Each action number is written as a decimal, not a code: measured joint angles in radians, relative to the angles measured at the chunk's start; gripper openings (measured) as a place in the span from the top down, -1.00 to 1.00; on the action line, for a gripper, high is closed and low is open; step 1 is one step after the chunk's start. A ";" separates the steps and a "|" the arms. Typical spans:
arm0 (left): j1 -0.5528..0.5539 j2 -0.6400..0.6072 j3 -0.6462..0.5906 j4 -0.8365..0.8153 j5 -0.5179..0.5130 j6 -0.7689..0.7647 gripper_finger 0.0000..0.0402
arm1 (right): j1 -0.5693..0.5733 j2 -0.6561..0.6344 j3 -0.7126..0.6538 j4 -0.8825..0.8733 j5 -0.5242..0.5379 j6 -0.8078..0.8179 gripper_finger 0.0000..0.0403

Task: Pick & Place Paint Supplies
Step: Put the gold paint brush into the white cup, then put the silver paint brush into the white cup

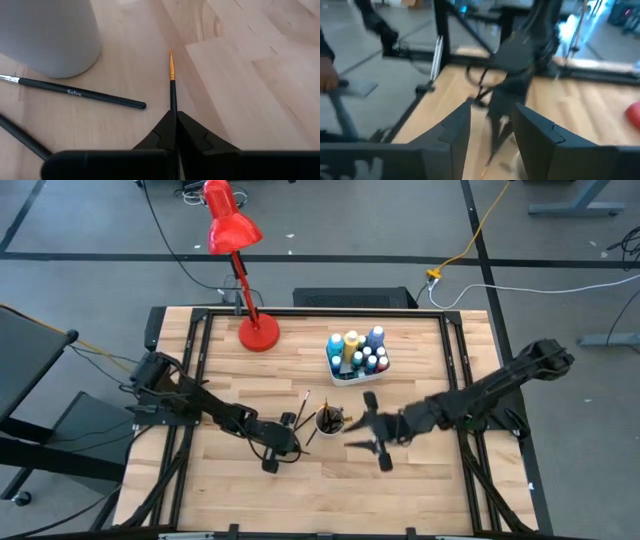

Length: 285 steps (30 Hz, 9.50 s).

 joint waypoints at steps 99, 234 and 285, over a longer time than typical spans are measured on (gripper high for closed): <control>0.007 0.291 0.321 0.056 -0.067 -0.234 0.93 | 0.175 0.521 -0.001 -0.136 0.204 0.427 0.30; 0.006 -0.251 0.339 -0.661 -0.505 -0.305 0.59 | -0.015 0.282 0.762 -1.466 0.117 -0.297 0.99; 0.021 -0.250 0.027 -0.307 -0.492 -0.550 0.25 | -0.027 0.341 0.700 -1.164 0.211 -0.113 0.38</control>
